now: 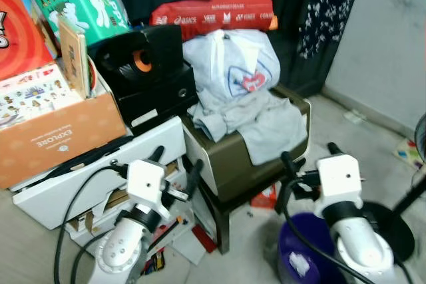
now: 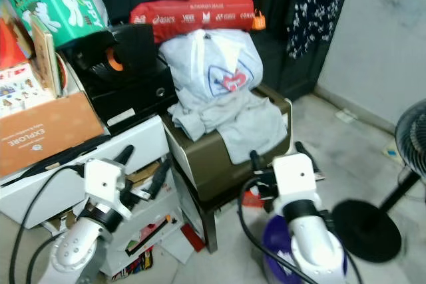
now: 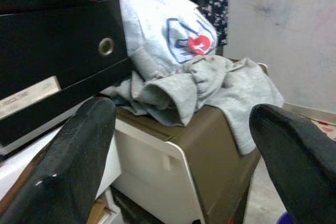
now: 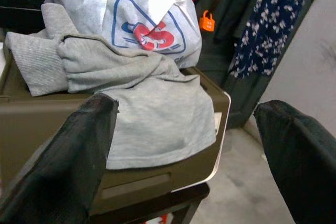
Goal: Clean up the room
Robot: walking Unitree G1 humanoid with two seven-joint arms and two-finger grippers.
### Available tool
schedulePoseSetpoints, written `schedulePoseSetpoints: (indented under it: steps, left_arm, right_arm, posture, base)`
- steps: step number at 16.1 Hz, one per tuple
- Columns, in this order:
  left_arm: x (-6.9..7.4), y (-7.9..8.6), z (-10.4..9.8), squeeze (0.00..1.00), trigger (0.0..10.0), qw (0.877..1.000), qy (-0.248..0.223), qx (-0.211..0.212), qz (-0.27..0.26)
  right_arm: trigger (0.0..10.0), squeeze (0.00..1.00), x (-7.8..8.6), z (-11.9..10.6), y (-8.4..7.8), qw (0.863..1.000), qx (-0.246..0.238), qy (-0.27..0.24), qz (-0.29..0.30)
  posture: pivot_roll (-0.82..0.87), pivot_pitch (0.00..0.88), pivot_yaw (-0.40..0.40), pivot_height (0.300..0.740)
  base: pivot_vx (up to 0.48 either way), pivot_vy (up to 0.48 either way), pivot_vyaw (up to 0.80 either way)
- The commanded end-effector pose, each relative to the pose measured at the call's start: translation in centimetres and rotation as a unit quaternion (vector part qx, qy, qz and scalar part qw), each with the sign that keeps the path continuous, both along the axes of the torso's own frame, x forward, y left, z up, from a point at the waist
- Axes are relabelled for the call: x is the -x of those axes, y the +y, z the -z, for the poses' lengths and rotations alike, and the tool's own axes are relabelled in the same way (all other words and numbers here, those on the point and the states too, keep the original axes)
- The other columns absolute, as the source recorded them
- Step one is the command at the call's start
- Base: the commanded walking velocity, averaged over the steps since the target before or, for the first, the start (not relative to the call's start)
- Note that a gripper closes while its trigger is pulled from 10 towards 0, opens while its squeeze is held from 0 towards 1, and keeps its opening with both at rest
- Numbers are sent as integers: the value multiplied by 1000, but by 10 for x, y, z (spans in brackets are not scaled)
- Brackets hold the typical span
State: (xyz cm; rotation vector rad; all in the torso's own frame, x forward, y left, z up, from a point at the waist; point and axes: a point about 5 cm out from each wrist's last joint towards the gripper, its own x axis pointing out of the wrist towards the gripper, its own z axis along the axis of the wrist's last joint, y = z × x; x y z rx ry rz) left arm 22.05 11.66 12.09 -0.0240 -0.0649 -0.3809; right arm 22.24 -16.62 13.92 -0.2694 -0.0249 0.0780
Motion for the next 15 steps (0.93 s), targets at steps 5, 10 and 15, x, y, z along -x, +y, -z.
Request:
schedulePoseSetpoints:
  steps: [5,10,15]
  left_arm:
    - [-2,8,1,0,10000,1000,3,-12,-16]
    - [-3,9,1,0,10000,1000,2,-13,-17]
    - [-4,9,1,0,10000,1000,3,-11,-18]
  right_arm:
    - [10000,0,-1,-3,6,1000,-4,-4,-10]
    - [10000,0,-2,-2,8,1000,1,-5,-11]
    - [10000,0,-3,-2,7,1000,2,-5,-12]
  posture:
    - [-106,29,29,740]
    - [-105,28,30,740]
    - [-105,21,29,740]
  base:
    - [0,-60,0]
    - [0,-96,0]
    - [0,-480,0]
